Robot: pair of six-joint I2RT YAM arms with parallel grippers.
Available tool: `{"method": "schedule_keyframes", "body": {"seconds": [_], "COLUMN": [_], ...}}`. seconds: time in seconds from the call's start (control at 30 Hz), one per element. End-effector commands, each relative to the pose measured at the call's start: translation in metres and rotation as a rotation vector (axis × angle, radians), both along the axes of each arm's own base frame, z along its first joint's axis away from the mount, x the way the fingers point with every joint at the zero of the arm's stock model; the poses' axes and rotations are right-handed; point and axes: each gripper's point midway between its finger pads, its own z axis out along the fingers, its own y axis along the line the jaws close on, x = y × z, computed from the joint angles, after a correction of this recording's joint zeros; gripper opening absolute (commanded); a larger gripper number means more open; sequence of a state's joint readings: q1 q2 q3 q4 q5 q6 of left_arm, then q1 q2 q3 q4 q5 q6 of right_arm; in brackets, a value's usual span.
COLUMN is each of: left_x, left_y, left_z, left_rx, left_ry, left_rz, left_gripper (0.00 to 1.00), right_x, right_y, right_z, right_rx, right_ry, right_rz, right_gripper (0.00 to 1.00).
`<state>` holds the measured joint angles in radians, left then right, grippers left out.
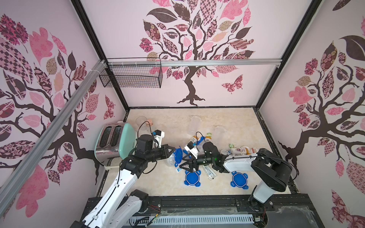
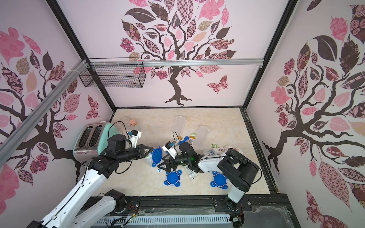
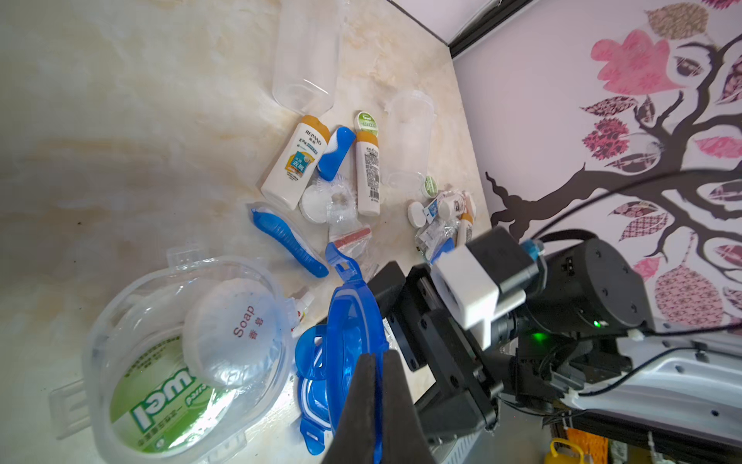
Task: Take out toiletry kits
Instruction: Open the lid of the container, then place the lid at the center of the board.
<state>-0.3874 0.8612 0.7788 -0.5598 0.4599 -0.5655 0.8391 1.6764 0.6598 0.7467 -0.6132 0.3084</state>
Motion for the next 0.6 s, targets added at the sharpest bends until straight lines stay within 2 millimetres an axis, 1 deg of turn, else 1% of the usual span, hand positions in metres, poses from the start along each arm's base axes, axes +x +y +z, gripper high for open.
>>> {"method": "schedule_keyframes", "body": {"seconds": [0.0, 0.1, 0.2, 0.33, 0.43, 0.57], "left_x": [-0.004, -0.01, -0.018, -0.03, -0.041, -0.048], "left_y": [0.011, 0.012, 0.013, 0.016, 0.015, 0.026], "left_z": [-0.006, -0.014, -0.025, -0.039, -0.051, -0.07], "left_rx": [0.132, 0.151, 0.177, 0.284, 0.397, 0.541], "left_ry": [-0.019, 0.013, 0.066, 0.114, 0.134, 0.168], "left_rz": [0.014, 0.005, -0.008, 0.002, -0.007, 0.059], "left_gripper": [0.0, 0.0, 0.0, 0.0, 0.0, 0.0], "right_x": [0.037, 0.057, 0.067, 0.072, 0.07, 0.07], "right_y": [-0.025, -0.049, -0.062, -0.067, -0.069, -0.07], "right_z": [-0.013, -0.01, -0.009, -0.011, -0.008, -0.006], "right_rx": [-0.018, 0.045, 0.044, -0.007, 0.009, 0.014], "right_ry": [0.025, 0.074, 0.048, 0.036, 0.027, 0.022], "right_rz": [-0.217, -0.323, -0.392, -0.427, -0.435, -0.434], "right_gripper": [0.78, 0.78, 0.78, 0.78, 0.78, 0.78]}}
